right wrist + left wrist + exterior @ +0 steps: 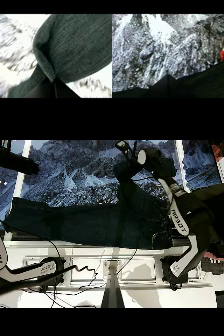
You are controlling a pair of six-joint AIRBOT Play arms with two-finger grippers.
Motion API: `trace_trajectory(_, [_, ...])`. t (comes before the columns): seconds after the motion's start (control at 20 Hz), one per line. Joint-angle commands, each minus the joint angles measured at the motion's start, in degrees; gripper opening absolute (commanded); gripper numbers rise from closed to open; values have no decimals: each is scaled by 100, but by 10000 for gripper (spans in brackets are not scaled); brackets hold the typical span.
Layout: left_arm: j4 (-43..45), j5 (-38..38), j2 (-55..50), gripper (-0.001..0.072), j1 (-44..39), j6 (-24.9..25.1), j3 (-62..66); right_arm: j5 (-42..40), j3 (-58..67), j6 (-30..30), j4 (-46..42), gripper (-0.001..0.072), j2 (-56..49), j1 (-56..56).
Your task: Fold the clothes and pants, and hang the long-sleeved shirts on hangers.
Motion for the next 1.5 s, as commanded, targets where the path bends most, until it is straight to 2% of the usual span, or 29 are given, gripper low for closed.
trace_trajectory(0.0, [-535, -129, -4, 15, -4, 4, -2, 1779, 105, 42, -7, 18, 651, 2])
trace_trajectory(0.15, [-1099, -153, -4, 16, -15, 4, -15, 2253, -352, 278, -31, 17, 1447, 2])
trace_trajectory(0.35, [-1250, -177, -81, 16, -365, 4, -26, 2455, -2131, 761, -214, 18, 2859, 2])
trace_trajectory(0.45, [-1316, -170, -227, 16, -761, 2, -31, 2457, -3143, 1169, -310, 18, 3589, 2])
trace_trajectory(0.6, [-1888, -136, -710, 16, -1473, 4, -31, 2559, -4295, 1696, -330, 18, 4481, 2])
trace_trajectory(0.75, [-2022, -127, -1231, 16, -2151, 4, -31, 2846, -4743, 1786, -590, 21, 4953, 2])
trace_trajectory(0.8, [-2022, -85, -1333, 16, -2319, 4, -31, 2651, -4739, 1790, -717, 106, 4996, 2])
trace_trajectory(0.9, [-2017, 63, -1386, 15, -2496, 2, -31, 1937, -4734, 1790, -841, 571, 4990, 2])
trace_trajectory(0.95, [-2022, 105, -1353, 15, -2503, 0, -28, 1475, -4734, 1790, -883, 634, 4988, 2])
trace_trajectory(1.1, [-1926, 219, -1036, 14, -2343, -52, -28, -297, -4734, 1904, -990, 632, 4986, 2])
trace_trajectory(1.2, [-1528, 411, -627, 14, -2181, -208, -28, -1742, -4734, 2739, -1054, 622, 4854, -28])
trace_trajectory(1.25, [-1314, 483, -391, 13, -2116, -341, -28, -2153, -4734, 3012, -1029, 621, 4730, -35])
trace_trajectory(1.35, [-973, 549, 155, 14, -2011, -516, -28, -2415, -4734, 3034, -1049, 615, 4389, -35])
trace_trajectory(1.4, [-876, 544, 439, 14, -1971, -516, -28, -2415, -4734, 3034, -1051, 553, 4153, -48])
trace_trajectory(1.45, [-846, 546, 704, 15, -1947, -514, -28, -2450, -4732, 3036, -1038, 525, 3899, -90])
